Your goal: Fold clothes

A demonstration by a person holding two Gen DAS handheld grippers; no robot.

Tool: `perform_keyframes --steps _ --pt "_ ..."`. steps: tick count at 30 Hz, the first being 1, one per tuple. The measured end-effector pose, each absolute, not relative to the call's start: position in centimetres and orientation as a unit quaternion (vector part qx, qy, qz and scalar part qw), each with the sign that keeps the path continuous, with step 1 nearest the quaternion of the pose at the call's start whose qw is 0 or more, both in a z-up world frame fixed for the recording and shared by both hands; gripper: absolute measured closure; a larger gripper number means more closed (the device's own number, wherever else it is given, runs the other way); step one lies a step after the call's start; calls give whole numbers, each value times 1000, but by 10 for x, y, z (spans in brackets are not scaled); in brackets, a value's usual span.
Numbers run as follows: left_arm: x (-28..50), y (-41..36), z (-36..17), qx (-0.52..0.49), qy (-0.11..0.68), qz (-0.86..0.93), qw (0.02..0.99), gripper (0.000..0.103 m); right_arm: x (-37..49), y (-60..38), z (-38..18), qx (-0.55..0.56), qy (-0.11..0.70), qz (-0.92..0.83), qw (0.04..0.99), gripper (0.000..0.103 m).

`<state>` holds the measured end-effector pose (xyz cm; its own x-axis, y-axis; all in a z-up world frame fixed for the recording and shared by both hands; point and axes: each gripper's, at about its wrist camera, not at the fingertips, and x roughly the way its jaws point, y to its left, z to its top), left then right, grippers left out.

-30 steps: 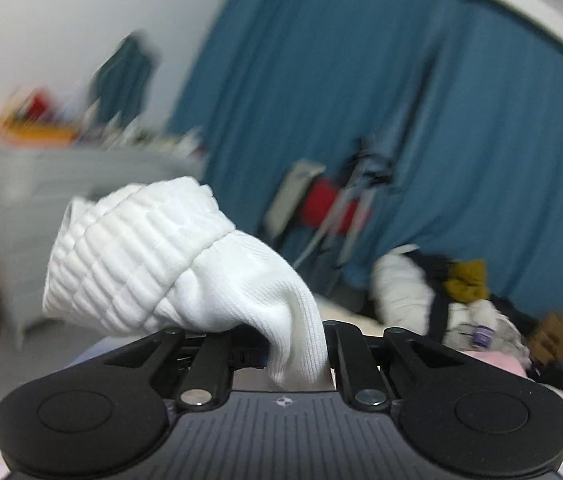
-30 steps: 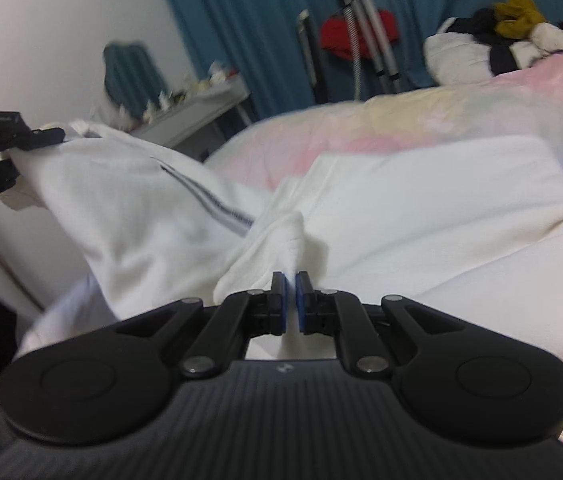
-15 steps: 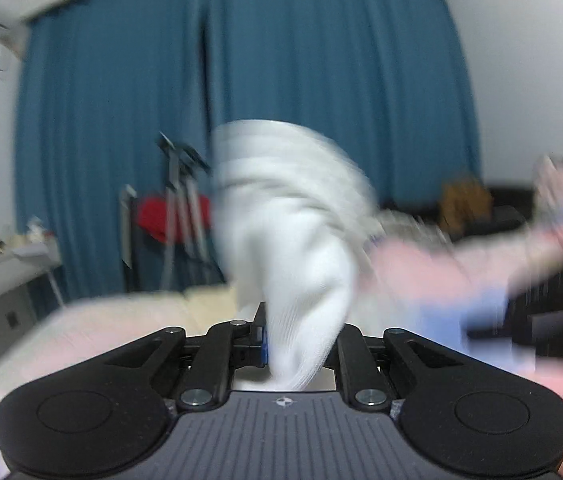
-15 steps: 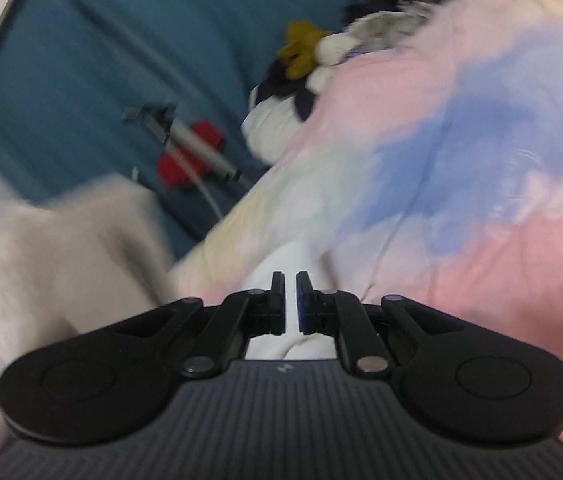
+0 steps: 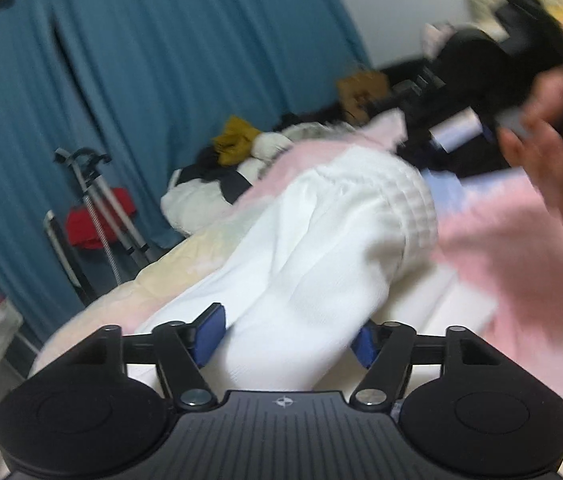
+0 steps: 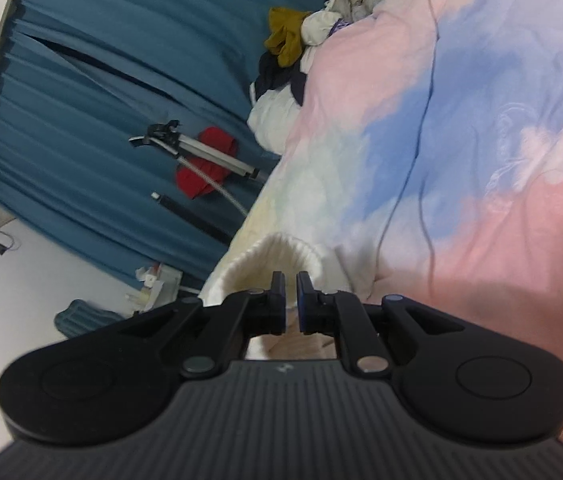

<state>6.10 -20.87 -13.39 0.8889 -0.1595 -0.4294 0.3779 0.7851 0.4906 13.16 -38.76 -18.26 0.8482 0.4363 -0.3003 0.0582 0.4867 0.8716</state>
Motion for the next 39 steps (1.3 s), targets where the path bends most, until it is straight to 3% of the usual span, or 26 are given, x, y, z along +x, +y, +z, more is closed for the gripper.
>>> perform_keyframes --steps 2,4,11,14,15,16,17,19,21,25,29,31,35,39 --pt "40 -184 -141 332 184 -149 913 26 132 -387 -182 496 250 118 823 81" --pt "23 -166 -144 358 184 -142 904 26 132 -385 -180 491 252 118 825 62" --pt "5 -112 -143 337 207 -105 912 30 151 -372 -182 443 291 109 841 61" --pt "0 -101 -142 339 214 -124 908 49 171 -369 -186 429 295 117 846 61" --pt "-2 -100 -143 340 219 -134 905 63 179 -367 -187 421 291 121 850 65" --pt "-4 -98 -145 341 224 -144 902 72 186 -367 -188 414 284 120 856 79" --pt "-7 -96 -146 342 229 -154 898 86 191 -366 -190 411 281 122 859 86" --pt "-13 -95 -150 339 241 -174 892 91 197 -365 -189 411 263 132 863 93" --pt "-19 -93 -153 334 255 -198 886 94 193 -365 -179 421 218 157 866 94" --pt "-20 -94 -163 325 285 -234 871 95 177 -355 -143 366 146 184 901 94" --pt "-16 -88 -169 313 298 -236 870 94 185 -357 -170 325 228 99 912 94" --pt "-15 -85 -168 311 296 -237 871 93 188 -366 -198 370 264 79 887 93" --pt "-21 -83 -162 290 292 -258 874 70 183 -373 -206 401 265 74 874 91" --pt "-28 -82 -145 245 278 -288 883 63 165 -372 -193 384 250 70 886 91"
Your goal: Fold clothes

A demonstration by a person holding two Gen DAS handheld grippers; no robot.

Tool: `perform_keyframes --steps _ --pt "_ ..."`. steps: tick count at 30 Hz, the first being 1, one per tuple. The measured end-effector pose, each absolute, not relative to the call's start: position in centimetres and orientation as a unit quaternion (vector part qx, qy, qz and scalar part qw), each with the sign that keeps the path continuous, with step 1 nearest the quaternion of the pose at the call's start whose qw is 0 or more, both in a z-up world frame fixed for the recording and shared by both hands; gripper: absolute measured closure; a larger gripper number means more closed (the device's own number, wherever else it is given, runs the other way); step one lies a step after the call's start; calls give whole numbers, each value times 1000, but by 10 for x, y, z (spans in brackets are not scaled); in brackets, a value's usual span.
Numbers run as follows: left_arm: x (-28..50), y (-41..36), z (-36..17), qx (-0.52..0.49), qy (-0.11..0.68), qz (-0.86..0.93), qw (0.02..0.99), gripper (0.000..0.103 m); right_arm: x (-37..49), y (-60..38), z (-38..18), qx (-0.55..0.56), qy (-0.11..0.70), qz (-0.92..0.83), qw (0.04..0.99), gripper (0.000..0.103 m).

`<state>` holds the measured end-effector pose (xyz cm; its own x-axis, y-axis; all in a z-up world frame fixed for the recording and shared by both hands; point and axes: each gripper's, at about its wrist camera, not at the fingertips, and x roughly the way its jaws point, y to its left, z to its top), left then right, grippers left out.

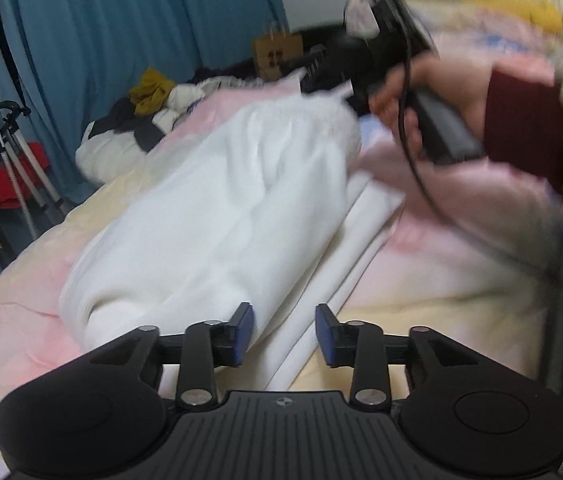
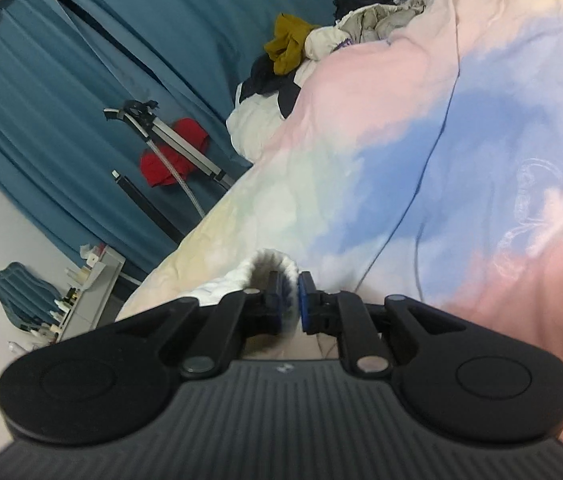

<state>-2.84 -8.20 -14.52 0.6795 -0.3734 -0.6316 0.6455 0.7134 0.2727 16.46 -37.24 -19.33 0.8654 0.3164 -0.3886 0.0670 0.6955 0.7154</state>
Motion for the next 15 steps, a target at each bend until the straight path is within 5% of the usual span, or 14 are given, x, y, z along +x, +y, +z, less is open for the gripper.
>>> perform_keyframes --steps 3,9,11,13,15 --pt "-29 -74 -125 180 263 -303 898 39 147 -370 -187 387 243 62 887 91" --pt "-16 -41 -102 40 260 -260 929 22 112 -364 -168 375 217 54 900 88" --pt "-9 -27 -99 2 259 -221 940 22 103 -363 -163 376 207 60 901 71" --pt "0 -14 -98 -24 260 -171 950 21 100 -357 -162 366 214 66 903 32" --pt "8 0 -98 -54 268 -133 953 21 97 -352 -161 355 221 72 905 20"
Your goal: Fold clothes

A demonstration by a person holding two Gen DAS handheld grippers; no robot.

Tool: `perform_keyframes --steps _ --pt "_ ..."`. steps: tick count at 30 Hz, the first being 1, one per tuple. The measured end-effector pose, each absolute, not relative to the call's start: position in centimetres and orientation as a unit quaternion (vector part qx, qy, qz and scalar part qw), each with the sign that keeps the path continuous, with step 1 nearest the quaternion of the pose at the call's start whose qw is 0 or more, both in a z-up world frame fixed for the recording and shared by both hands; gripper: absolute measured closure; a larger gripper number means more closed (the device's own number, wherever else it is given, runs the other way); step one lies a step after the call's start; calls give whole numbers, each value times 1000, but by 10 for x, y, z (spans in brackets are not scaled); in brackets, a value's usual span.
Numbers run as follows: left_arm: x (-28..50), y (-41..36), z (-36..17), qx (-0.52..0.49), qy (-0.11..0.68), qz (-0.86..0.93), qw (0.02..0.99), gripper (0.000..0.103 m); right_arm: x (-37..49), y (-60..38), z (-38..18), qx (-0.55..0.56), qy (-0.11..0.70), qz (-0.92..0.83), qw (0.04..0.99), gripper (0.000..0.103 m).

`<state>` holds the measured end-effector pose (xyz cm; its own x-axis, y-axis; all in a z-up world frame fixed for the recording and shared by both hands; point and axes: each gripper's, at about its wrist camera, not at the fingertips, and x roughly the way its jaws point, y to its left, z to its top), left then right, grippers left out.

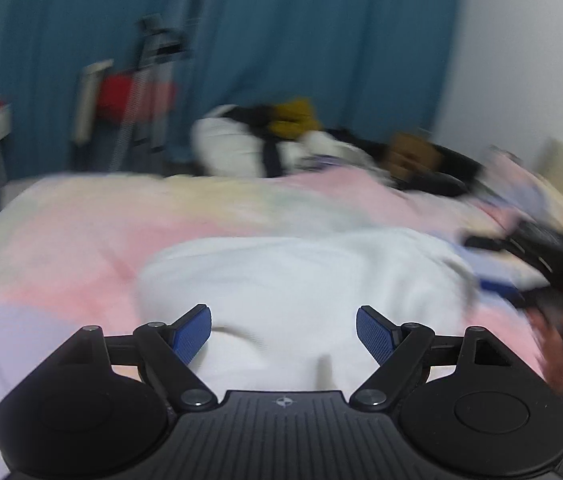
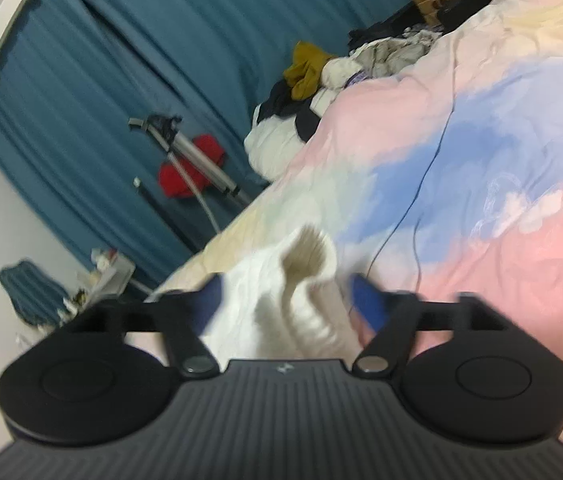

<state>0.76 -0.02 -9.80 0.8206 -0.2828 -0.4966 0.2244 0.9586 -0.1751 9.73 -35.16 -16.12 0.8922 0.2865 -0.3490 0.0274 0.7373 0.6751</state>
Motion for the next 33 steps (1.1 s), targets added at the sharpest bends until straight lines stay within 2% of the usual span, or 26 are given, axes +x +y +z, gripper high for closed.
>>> perform_keyframes --steps 5,11,13,14,15,16,18,21,24,29,31,33 --pt "18 32 -98 -127 294 -75 944 21 110 -336 -167 330 263 90 902 18" --pt "17 43 -97 -144 310 -60 938 21 136 -325 -193 324 310 82 890 17" --pt "17 42 -97 -143 311 -58 938 21 137 -328 -199 339 306 77 886 19" --pt "19 41 -100 -143 313 -58 937 21 135 -329 -197 337 298 78 890 33" --pt "21 41 -101 -146 314 -59 936 21 133 -329 -194 334 290 78 893 39" --pt "21 42 -101 -151 314 -60 935 21 129 -327 -187 317 279 77 903 50" --pt "21 41 -103 -155 313 -63 935 21 123 -322 -178 281 264 75 920 57" --pt "22 42 -104 -159 316 -69 933 21 112 -321 -165 260 237 77 933 60" --pt "21 44 -107 -167 322 -71 929 21 104 -330 -161 266 230 71 933 60" --pt "31 50 -121 -194 352 -78 912 21 120 -363 -199 364 311 68 875 54" --pt "36 51 -132 -211 369 -87 901 21 124 -368 -210 390 328 72 857 36" --pt "40 52 -142 -226 382 -92 891 17 126 -371 -218 404 337 71 847 23"
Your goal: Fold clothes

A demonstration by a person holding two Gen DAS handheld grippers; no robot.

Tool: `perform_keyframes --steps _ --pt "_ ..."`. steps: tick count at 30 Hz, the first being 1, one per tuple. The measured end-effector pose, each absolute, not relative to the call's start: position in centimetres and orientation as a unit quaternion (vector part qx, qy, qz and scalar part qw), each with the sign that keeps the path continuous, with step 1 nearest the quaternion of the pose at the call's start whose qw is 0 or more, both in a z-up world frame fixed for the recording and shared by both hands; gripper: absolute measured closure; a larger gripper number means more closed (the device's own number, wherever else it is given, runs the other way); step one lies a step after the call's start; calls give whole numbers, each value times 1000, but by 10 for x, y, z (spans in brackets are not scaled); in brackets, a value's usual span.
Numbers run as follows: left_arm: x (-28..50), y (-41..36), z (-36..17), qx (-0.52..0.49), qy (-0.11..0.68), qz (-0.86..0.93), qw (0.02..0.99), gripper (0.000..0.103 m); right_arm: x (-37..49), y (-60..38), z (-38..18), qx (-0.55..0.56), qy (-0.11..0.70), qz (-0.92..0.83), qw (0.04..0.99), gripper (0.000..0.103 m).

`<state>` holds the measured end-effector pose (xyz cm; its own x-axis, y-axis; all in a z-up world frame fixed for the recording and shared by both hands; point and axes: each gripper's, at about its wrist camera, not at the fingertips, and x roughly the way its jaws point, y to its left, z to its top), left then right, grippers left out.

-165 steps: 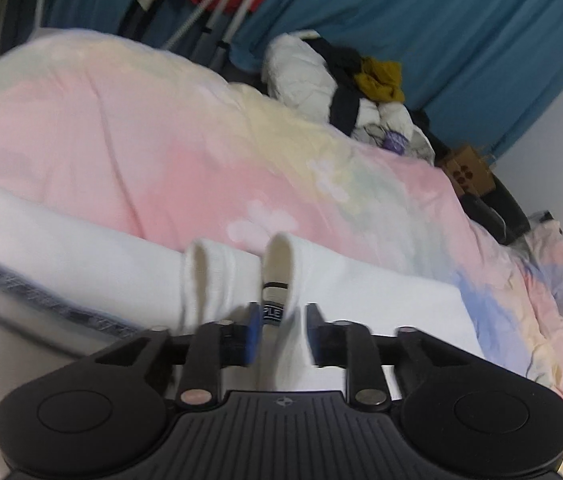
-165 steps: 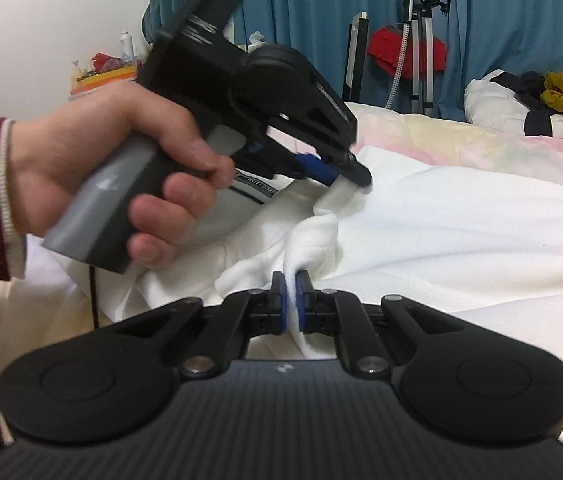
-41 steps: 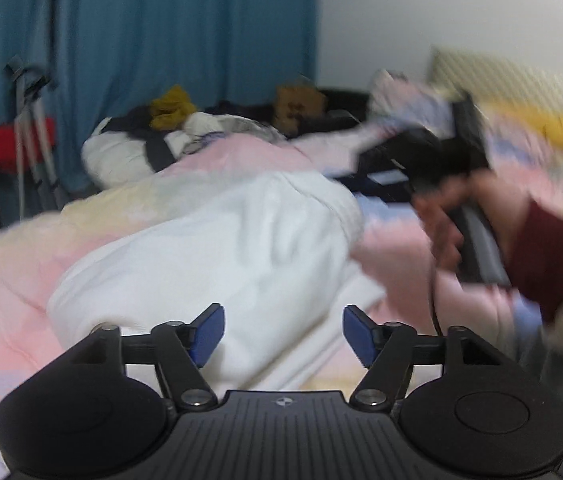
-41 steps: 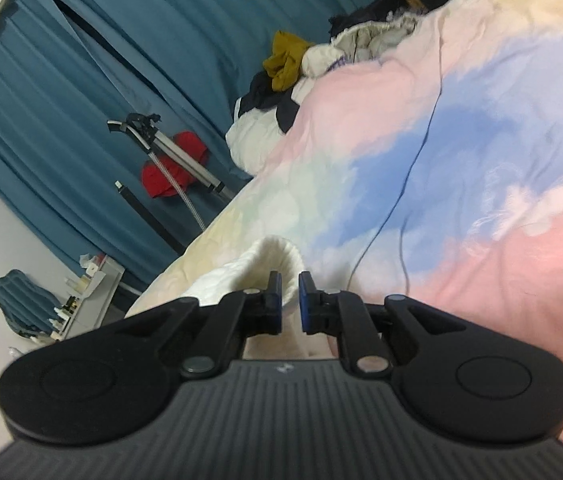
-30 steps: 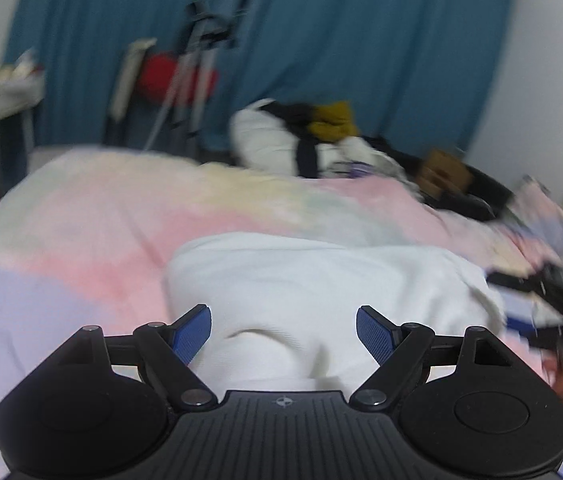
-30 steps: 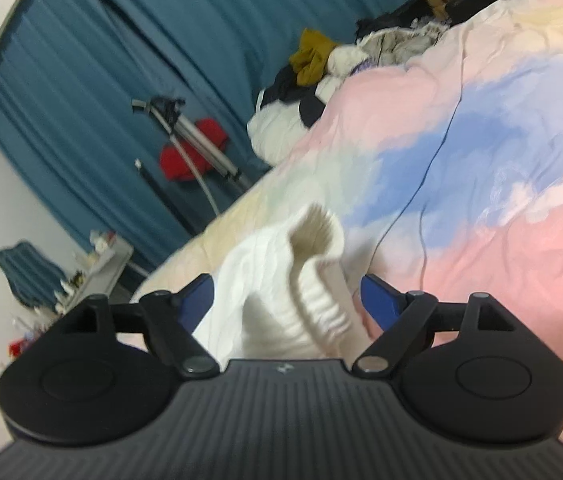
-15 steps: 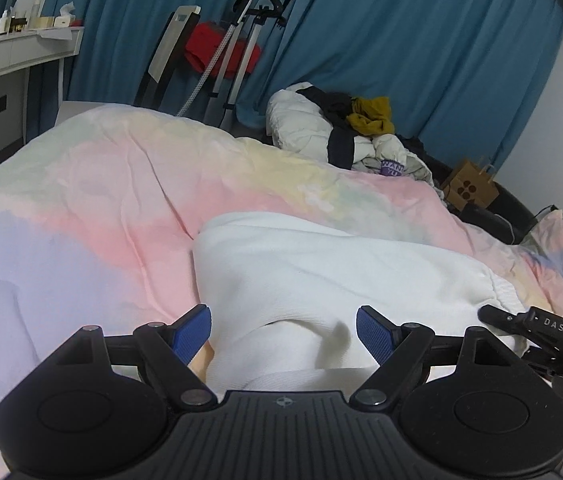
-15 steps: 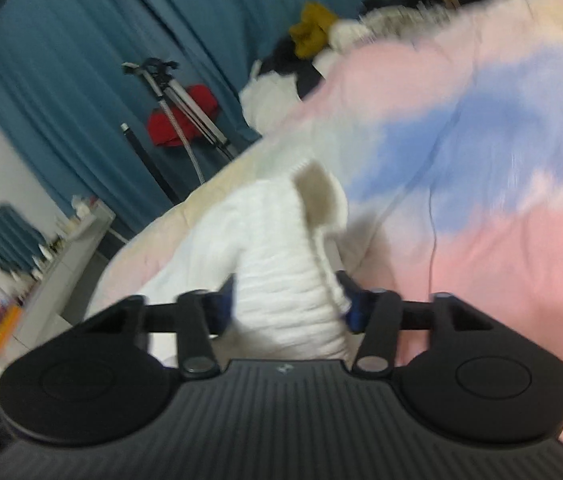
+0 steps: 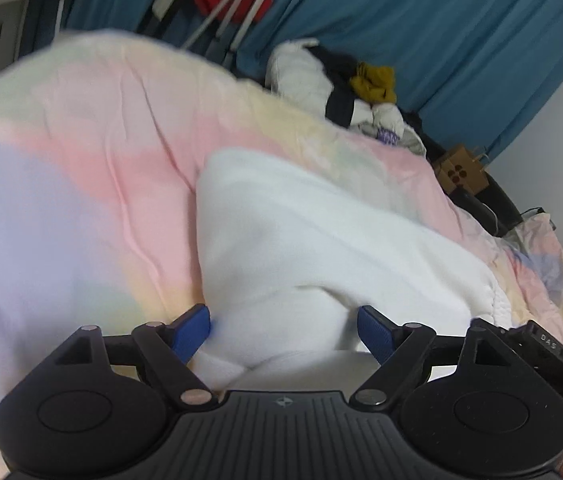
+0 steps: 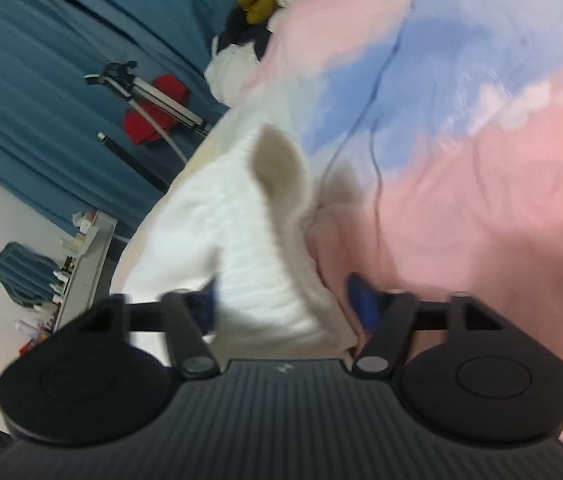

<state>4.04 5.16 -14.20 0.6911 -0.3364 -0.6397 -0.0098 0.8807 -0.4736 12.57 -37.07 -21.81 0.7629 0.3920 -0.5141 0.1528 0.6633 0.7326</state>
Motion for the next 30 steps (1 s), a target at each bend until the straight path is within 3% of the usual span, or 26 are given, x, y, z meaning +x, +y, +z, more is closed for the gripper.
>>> perform_keyframes --steps 13,22,29,30 --pt "45 67 -161 -253 393 -81 880 12 152 -347 -232 388 376 143 830 11" --pt "54 78 -166 -299 394 -70 867 12 131 -339 -181 370 273 233 857 12" --pt "65 67 -173 -280 399 -86 869 12 154 -335 -221 373 354 156 843 13" --pt "65 65 -174 -276 397 -85 871 13 158 -333 -227 370 363 148 842 17"
